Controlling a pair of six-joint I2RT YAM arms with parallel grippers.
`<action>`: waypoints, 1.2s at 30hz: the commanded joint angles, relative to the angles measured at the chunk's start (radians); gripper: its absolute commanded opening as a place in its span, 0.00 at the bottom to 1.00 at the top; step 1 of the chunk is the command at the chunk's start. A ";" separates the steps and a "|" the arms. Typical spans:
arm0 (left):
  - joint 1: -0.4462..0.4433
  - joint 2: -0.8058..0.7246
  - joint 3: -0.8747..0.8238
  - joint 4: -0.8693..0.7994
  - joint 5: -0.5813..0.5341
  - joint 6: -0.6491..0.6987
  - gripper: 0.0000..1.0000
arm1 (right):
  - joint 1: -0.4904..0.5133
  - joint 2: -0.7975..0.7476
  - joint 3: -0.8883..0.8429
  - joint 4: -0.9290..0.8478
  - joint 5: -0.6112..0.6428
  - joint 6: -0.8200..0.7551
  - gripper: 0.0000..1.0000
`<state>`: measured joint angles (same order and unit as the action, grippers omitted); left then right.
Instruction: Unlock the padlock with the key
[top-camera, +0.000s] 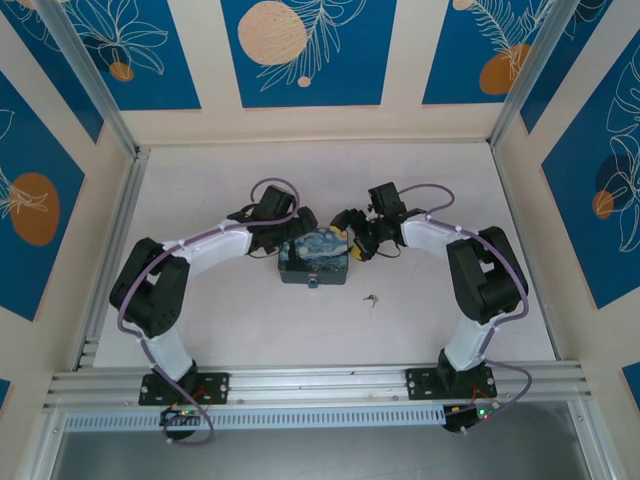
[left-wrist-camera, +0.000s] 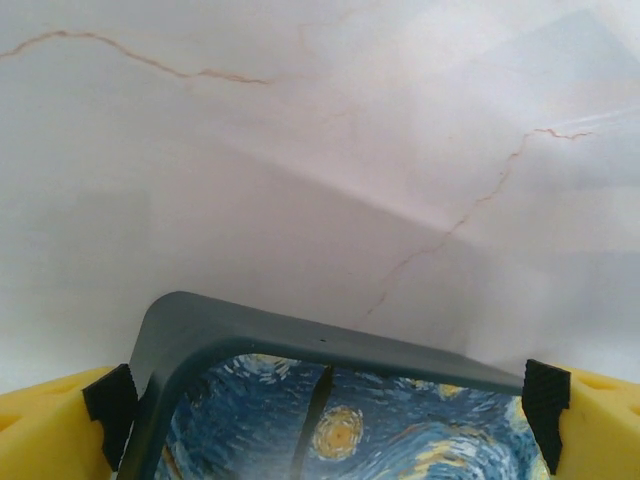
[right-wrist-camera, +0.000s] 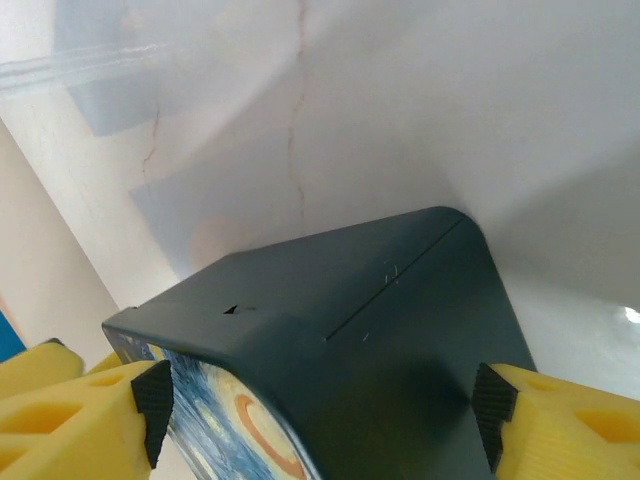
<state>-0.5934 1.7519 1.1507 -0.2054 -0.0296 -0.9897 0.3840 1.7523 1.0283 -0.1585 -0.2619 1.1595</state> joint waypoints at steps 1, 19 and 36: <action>-0.013 0.012 0.040 0.020 0.024 -0.011 1.00 | -0.007 -0.051 -0.028 0.041 -0.055 0.013 0.82; -0.020 -0.154 0.018 -0.139 -0.271 0.115 1.00 | -0.108 -0.197 -0.140 0.049 -0.102 -0.058 0.90; -0.019 -0.271 -0.051 -0.225 -0.306 0.082 1.00 | -0.080 -0.165 -0.111 0.060 -0.186 -0.019 0.89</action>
<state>-0.6029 1.5143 1.1332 -0.3927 -0.3340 -0.8818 0.2905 1.5764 0.8951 -0.0837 -0.4164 1.1290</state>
